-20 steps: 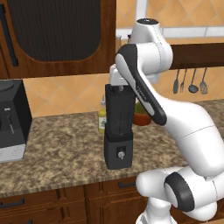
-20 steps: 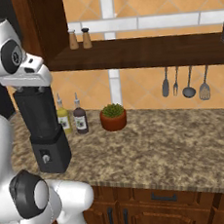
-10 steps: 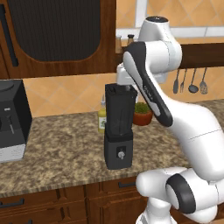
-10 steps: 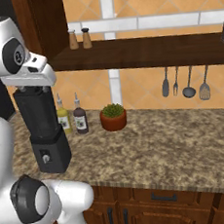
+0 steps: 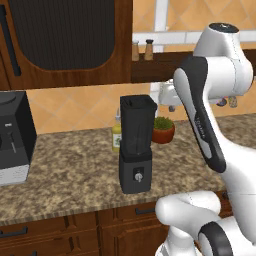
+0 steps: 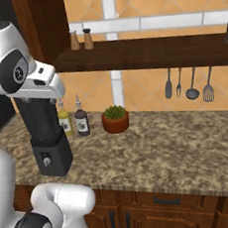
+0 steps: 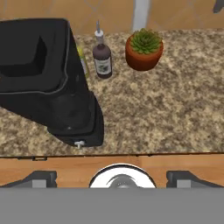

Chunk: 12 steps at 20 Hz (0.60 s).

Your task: Close the lid blender by securely placing the lid on top.

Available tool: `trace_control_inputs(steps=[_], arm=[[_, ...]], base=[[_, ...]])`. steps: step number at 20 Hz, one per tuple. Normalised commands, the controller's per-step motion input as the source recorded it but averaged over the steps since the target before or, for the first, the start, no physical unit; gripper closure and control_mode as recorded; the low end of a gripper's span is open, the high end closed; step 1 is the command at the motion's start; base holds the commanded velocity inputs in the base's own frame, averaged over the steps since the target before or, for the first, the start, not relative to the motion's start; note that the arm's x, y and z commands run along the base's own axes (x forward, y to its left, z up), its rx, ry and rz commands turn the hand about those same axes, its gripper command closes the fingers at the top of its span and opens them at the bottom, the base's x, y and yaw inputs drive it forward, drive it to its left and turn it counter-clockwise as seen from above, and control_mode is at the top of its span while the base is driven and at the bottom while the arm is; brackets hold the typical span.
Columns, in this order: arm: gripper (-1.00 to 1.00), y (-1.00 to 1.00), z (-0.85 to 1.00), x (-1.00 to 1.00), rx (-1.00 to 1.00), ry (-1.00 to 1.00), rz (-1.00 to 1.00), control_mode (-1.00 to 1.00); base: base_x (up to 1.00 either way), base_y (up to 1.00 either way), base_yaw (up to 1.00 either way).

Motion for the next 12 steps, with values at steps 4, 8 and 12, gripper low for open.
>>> trace_control_inputs(steps=[4,8,12], arm=[[-1.0,-0.84,0.0,-0.4,0.04,-0.01,0.0,-1.0],[-1.0,-0.77,0.0,-0.14,0.01,-0.01,0.0,-1.0],[-1.0,-0.64,0.0,0.0,0.0,-0.01,0.0,-1.0]], base=[[0.0,0.0,0.0],[0.0,0.0,0.0],[0.0,0.0,0.0]])
